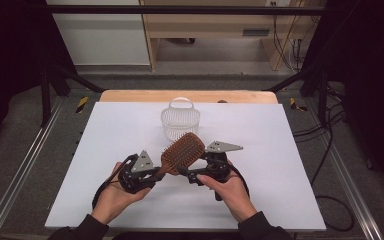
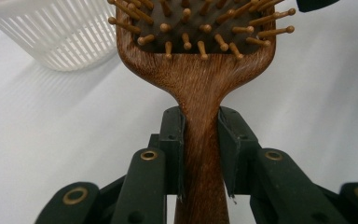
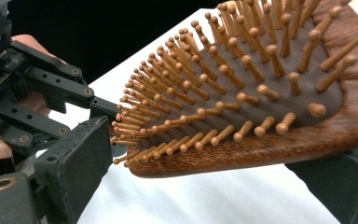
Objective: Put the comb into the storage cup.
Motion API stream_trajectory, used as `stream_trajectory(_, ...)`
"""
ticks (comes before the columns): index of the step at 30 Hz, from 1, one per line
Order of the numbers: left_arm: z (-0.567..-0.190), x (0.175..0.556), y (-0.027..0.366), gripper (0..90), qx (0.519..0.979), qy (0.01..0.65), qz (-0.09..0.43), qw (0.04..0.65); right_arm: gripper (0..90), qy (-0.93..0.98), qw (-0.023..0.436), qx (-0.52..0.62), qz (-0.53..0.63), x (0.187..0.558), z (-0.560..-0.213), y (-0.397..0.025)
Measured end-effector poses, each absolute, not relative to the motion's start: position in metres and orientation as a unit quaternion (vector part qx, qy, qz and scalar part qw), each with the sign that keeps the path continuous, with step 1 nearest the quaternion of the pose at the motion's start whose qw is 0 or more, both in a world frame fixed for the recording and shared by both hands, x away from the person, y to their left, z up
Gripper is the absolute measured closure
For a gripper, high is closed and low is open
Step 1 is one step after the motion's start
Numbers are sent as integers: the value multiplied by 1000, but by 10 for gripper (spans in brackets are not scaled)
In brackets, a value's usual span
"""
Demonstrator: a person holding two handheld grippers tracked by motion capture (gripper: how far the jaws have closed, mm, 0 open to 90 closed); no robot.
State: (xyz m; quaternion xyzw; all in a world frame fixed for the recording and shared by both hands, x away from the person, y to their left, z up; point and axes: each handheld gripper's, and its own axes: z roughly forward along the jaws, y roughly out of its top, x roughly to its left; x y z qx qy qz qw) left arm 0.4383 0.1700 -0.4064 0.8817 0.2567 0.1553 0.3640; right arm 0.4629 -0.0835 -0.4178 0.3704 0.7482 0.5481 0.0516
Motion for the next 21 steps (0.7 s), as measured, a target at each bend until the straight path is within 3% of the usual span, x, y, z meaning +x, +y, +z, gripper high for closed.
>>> stream_trajectory(21, -401, 439, 171, 727, 869, 259, 158, 391, 74, 738, 53, 366, 564, 468, -400, -84)
